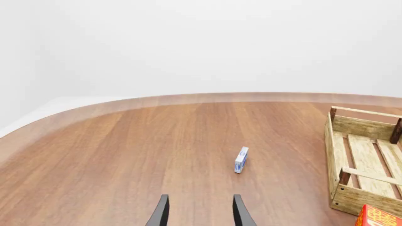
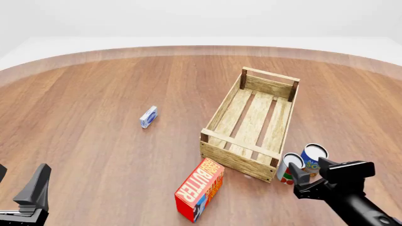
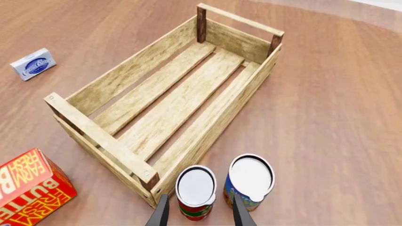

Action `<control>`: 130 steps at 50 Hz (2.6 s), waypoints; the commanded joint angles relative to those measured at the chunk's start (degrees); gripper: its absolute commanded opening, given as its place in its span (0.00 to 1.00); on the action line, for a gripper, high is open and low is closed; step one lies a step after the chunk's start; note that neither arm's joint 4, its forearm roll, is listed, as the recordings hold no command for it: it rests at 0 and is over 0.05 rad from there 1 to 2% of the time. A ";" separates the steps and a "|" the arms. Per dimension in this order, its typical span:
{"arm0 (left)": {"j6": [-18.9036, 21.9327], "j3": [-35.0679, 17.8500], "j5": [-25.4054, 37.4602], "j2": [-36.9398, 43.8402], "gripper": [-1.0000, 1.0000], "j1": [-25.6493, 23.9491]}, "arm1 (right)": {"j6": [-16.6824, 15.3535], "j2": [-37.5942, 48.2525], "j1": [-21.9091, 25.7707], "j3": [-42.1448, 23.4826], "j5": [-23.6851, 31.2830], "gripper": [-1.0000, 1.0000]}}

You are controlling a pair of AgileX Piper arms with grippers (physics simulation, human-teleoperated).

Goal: Pick up the tomato sauce, and put it in the wooden tray.

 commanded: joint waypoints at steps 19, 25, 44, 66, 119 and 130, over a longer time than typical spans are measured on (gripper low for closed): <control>0.00 0.00 0.00 0.00 1.00 0.00 | 0.79 8.16 0.33 0.07 -7.01 1.00; 0.00 0.00 0.00 0.00 1.00 0.00 | 0.71 9.53 0.17 -0.01 -7.98 1.00; 0.00 0.00 0.00 0.00 1.00 0.00 | 1.03 16.27 -0.05 -0.25 -13.45 1.00; 0.00 0.00 0.00 0.00 1.00 0.00 | 1.22 21.43 0.27 -1.38 -16.60 1.00; 0.00 0.00 0.00 0.00 1.00 0.00 | -0.58 3.58 -0.82 -0.23 -3.65 0.00; 0.00 0.00 0.00 0.00 1.00 0.00 | -0.91 -8.23 -1.50 -0.35 6.60 0.00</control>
